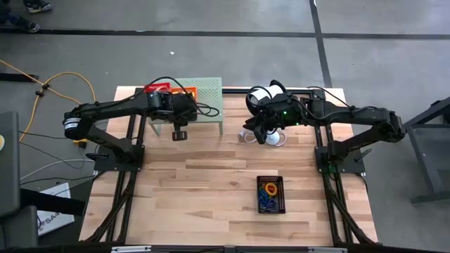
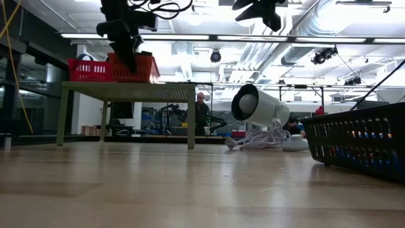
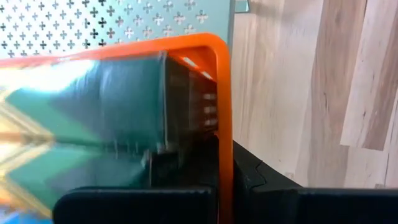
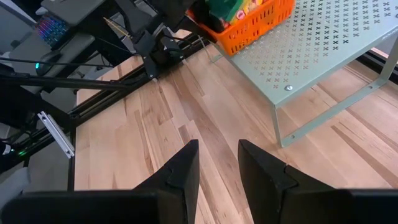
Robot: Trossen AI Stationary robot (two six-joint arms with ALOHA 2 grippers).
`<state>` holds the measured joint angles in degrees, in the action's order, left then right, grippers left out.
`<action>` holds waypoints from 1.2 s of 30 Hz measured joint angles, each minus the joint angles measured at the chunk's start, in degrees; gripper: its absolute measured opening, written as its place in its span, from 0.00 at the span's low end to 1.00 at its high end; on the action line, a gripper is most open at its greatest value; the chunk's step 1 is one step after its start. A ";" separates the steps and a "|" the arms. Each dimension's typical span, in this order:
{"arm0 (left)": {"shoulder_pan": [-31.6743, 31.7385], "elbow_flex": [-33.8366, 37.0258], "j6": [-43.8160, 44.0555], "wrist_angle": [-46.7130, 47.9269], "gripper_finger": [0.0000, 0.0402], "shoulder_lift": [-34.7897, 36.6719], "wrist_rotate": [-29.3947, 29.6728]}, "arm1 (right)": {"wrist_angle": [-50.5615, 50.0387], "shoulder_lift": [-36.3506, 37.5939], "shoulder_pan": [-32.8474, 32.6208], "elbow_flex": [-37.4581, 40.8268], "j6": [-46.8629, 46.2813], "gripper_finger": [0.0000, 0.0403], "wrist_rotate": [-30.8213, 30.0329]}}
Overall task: Pick & Place Office Desk Supplies
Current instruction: Put the orange basket on the shelf
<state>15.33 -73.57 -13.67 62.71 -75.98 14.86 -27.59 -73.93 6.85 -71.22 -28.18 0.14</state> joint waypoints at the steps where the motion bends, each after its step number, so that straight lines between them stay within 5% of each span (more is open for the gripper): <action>1: 0.00 0.00 0.00 -0.12 0.00 0.01 0.04 | 0.00 0.00 0.01 0.00 -0.01 0.25 -0.01; 36: 3.32 0.01 -2.57 -1.09 0.04 -1.08 -3.24 | 0.00 0.00 0.01 0.00 -0.01 0.25 -0.01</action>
<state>18.65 -73.56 -16.24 61.63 -77.06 11.62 -27.59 -73.93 6.86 -71.22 -28.19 0.13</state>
